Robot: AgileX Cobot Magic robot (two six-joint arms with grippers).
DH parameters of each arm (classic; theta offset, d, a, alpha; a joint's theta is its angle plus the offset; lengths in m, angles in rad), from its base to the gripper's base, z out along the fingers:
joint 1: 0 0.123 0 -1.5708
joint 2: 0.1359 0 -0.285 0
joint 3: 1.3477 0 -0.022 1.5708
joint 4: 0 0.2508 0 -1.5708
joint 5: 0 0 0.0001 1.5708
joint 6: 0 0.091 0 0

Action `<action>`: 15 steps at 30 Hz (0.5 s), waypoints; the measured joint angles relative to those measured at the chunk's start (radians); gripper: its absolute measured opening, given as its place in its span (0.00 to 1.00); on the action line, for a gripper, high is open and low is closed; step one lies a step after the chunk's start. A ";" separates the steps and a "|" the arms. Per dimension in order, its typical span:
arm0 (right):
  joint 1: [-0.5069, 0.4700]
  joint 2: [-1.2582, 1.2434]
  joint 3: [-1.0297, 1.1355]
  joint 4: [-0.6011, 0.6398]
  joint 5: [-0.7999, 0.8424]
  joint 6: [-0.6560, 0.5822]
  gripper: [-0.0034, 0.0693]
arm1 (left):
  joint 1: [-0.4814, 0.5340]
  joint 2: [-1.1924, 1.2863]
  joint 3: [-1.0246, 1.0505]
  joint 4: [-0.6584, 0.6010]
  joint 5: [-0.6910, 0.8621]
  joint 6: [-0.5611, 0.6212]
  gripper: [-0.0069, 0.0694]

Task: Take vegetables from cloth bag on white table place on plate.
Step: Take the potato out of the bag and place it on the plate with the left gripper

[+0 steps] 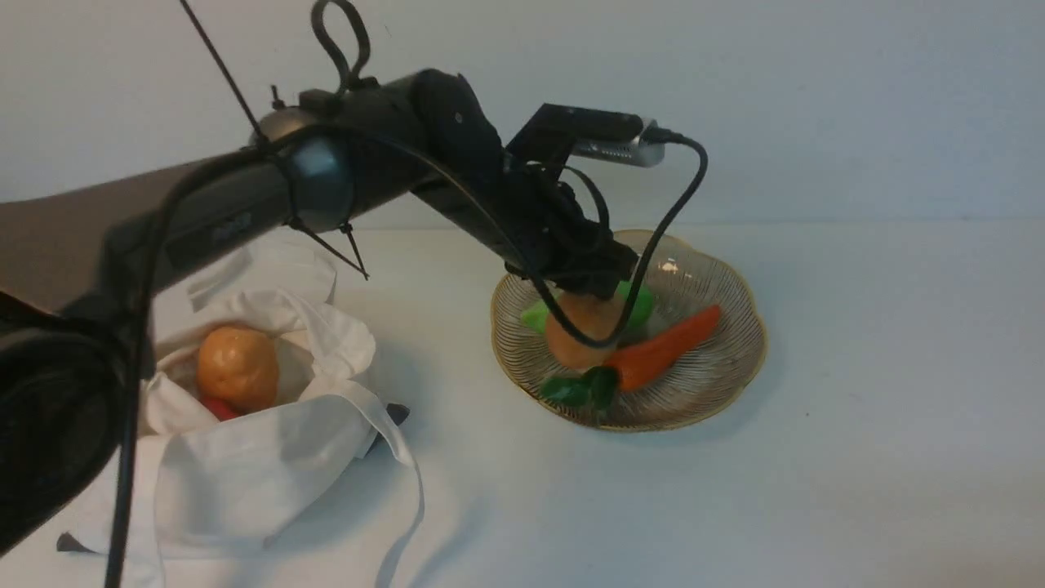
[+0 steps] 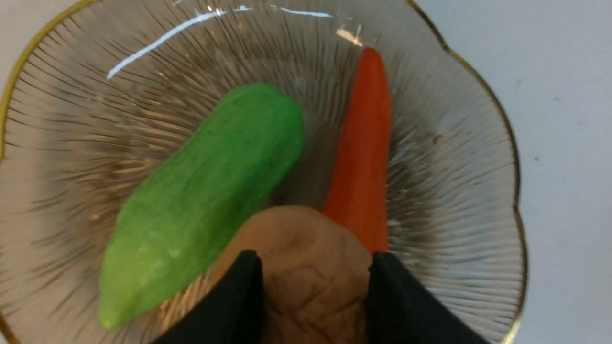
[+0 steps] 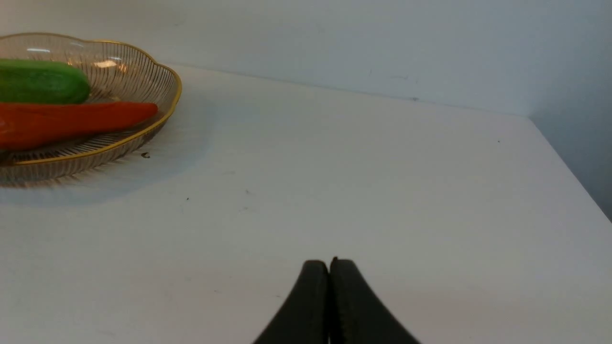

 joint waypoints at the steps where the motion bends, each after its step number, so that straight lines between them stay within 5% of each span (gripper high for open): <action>1: 0.000 0.000 0.000 0.000 0.000 0.000 0.03 | 0.000 0.013 -0.010 0.001 -0.008 0.000 0.43; 5: 0.000 0.000 0.000 0.000 0.000 0.000 0.03 | 0.002 0.044 -0.023 0.010 -0.042 0.000 0.45; 12: 0.000 0.000 0.000 0.000 0.000 0.000 0.03 | 0.004 0.049 -0.027 0.018 -0.026 0.000 0.84; 15: 0.000 0.000 0.000 0.000 0.000 0.000 0.03 | 0.009 0.048 -0.028 0.021 0.011 -0.001 0.94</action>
